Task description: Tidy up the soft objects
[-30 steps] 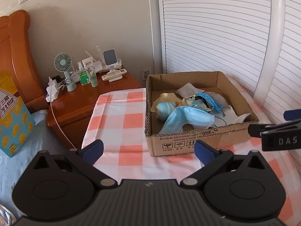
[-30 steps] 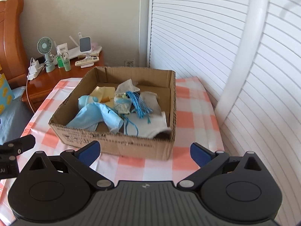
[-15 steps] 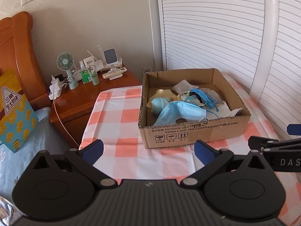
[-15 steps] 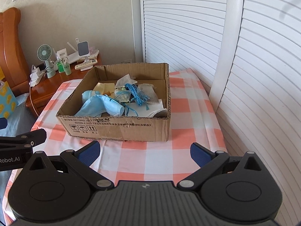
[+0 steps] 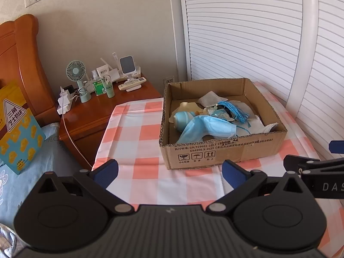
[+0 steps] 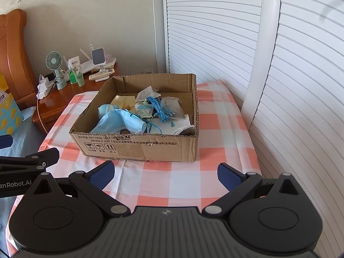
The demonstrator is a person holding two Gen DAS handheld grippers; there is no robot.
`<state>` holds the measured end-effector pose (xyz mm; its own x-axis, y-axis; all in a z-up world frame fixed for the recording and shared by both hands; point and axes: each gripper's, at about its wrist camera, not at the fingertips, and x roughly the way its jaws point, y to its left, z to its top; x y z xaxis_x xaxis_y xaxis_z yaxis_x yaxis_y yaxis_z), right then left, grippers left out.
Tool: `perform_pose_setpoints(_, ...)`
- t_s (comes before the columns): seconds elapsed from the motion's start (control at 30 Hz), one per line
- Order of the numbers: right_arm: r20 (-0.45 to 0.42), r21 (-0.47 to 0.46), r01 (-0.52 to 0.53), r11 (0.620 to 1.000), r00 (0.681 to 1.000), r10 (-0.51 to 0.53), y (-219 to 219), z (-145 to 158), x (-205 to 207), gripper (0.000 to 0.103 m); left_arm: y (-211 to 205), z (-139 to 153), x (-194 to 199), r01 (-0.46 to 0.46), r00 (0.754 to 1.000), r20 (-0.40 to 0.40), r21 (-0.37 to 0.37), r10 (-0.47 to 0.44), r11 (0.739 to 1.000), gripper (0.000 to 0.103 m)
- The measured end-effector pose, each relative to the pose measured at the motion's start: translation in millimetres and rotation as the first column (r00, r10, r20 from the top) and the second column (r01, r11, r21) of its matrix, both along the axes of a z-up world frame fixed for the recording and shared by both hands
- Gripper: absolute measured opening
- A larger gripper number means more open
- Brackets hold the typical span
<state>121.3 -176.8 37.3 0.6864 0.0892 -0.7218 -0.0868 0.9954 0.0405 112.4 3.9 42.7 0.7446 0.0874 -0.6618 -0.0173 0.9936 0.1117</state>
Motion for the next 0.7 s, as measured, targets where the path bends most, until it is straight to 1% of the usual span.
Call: perform_pose_setpoints(0.7,0.012,0.001,0.009,1.000,1.000,-0.009,-1.9,6.3,-4.3,0.103,-0.6,4.3,-3.6,-0.005,1.000,0.009,0.006,0.005,1.000,0.102)
